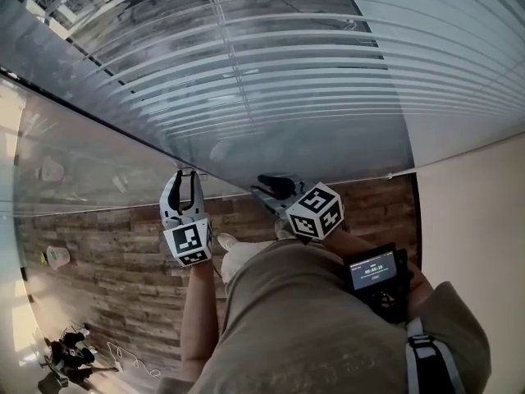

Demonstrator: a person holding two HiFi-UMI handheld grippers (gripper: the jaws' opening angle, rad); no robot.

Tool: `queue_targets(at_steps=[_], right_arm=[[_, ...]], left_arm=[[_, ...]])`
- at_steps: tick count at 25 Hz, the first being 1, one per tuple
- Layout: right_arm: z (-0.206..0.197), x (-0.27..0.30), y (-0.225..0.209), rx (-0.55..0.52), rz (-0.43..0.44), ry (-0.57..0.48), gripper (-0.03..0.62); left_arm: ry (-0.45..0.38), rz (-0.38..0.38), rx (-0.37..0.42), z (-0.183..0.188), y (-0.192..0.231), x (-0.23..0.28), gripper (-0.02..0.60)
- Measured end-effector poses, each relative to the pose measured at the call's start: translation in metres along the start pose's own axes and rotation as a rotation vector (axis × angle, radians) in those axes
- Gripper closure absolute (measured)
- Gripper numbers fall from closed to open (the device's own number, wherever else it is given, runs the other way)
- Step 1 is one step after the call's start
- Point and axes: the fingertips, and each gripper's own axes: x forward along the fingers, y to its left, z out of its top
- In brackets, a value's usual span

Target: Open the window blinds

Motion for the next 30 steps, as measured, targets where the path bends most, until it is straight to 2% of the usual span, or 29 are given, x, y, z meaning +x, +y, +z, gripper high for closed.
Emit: queue_targets(at_steps=[2, 4, 6, 9, 11, 12, 14, 17, 20, 30], right_arm=[[0.000, 0.000, -0.001, 0.000, -0.001, -0.002, 0.487], [0.001, 0.000, -0.001, 0.001, -0.001, -0.004, 0.485], [0.003, 0.000, -0.002, 0.004, -0.003, -0.004, 0.485], [0.002, -0.001, -0.003, 0.010, -0.004, -0.003, 0.485], [-0.003, -0.003, -0.005, 0.012, -0.003, -0.002, 0.485], [-0.004, -0.003, -0.006, 0.013, -0.003, -0.001, 0.487], [-0.002, -0.002, -0.005, 0.014, -0.002, 0.000, 0.485], [0.002, 0.000, -0.001, 0.016, -0.001, 0.003, 0.487], [0.000, -0.001, 0.001, 0.014, 0.003, 0.005, 0.486], [-0.008, -0.002, 0.008, 0.002, 0.012, 0.010, 0.485]], left_arm=[[0.000, 0.001, -0.008, 0.000, -0.001, 0.001, 0.445], [-0.011, -0.012, -0.073, 0.000, 0.000, 0.001, 0.445], [-0.037, -0.041, -0.228, 0.001, 0.004, 0.000, 0.428], [-0.091, -0.114, -0.538, -0.005, 0.010, 0.000, 0.410], [-0.135, -0.156, -0.713, -0.009, 0.011, 0.001, 0.411], [-0.155, -0.170, -0.773, -0.010, 0.012, 0.001, 0.411], [-0.178, -0.185, -0.843, -0.006, 0.015, 0.000, 0.439], [-0.166, -0.181, -0.885, -0.001, 0.020, 0.000, 0.449], [-0.147, -0.172, -0.873, -0.002, 0.016, -0.002, 0.451], [-0.099, -0.116, -0.566, -0.002, 0.010, -0.011, 0.453]])
